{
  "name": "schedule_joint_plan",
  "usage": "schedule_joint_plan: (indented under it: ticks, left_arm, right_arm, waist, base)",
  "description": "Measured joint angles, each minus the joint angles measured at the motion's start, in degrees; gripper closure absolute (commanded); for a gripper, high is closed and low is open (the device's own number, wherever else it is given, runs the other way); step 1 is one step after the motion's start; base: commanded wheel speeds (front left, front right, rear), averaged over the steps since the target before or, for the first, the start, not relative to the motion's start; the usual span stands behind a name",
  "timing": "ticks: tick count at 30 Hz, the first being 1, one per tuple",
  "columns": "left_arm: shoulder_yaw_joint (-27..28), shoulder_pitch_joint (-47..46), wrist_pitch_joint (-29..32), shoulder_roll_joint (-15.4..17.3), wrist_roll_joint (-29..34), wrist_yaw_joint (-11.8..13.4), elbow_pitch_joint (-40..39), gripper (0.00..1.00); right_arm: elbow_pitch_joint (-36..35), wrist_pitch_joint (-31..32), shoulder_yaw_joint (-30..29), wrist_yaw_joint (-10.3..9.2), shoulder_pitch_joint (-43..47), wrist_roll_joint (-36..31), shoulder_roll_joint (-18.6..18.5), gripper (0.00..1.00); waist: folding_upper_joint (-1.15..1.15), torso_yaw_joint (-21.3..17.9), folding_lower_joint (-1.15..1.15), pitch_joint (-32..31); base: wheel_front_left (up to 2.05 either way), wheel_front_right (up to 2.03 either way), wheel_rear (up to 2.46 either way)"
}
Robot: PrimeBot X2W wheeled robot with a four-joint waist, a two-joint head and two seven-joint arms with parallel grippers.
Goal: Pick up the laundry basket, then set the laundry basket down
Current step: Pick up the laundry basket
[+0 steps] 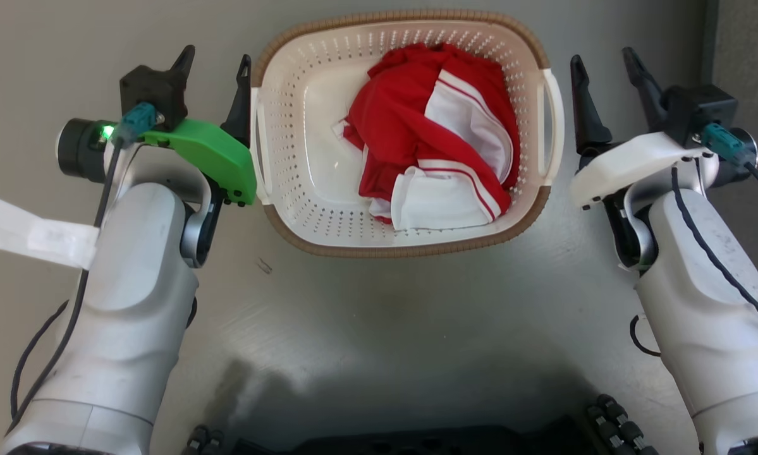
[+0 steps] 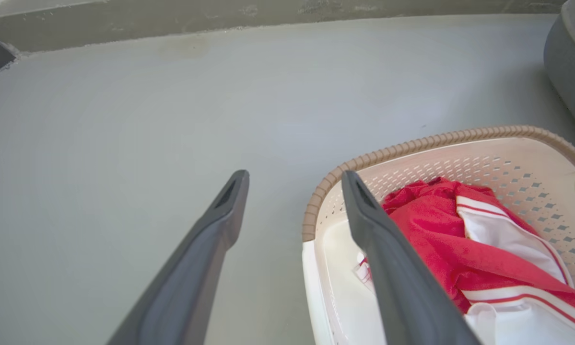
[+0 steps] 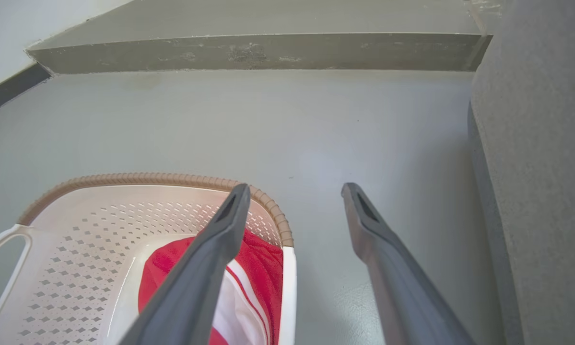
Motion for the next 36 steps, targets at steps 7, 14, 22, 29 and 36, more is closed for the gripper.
schedule_joint_plan:
  ticks: [7, 14, 22, 29, 36]
  left_arm:
    - [-0.4, -2.1, 0.5, -0.2, -0.4, -1.3, 6.3, 0.0]
    - [-1.4, -4.4, 1.1, -0.2, -0.5, -2.6, 12.2, 0.0]
    - [-1.7, -7.0, 1.9, -0.6, -0.8, -3.4, 16.8, 0.0]
    - [-1.9, -8.8, 2.3, -1.5, -2.7, -4.4, 20.4, 0.0]
    - [-3.1, -10.1, 3.4, -2.9, -3.9, -5.2, 22.8, 1.0]
  right_arm:
    - [6.2, 0.0, 1.5, 0.6, -2.4, -0.6, 0.9, 0.0]
    - [12.1, 0.1, 3.0, 1.15, -5.0, -1.0, 1.7, 0.0]
    - [16.2, 0.1, 3.2, 1.19, -7.9, -0.8, 2.0, 0.0]
    - [19.8, 0.1, 4.4, 2.12, -10.0, -0.6, 2.6, 0.0]
    - [22.8, 0.4, 4.8, 3.44, -11.7, 1.2, 3.7, 1.0]
  waist:
    - [0.0, -0.4, 0.0, 3.3]
    - [0.0, -1.0, 0.0, 6.0]
    - [0.0, -1.4, -0.01, 8.3]
    - [0.0, -1.4, -0.01, 9.2]
    - [0.0, -1.4, -0.01, 9.2]
  base:
    - [0.0, 0.0, 0.0]
    - [0.0, 0.0, 0.0]
    - [0.0, 0.0, 0.0]
    - [0.0, 0.0, 0.0]
    - [0.0, 0.0, 0.0]
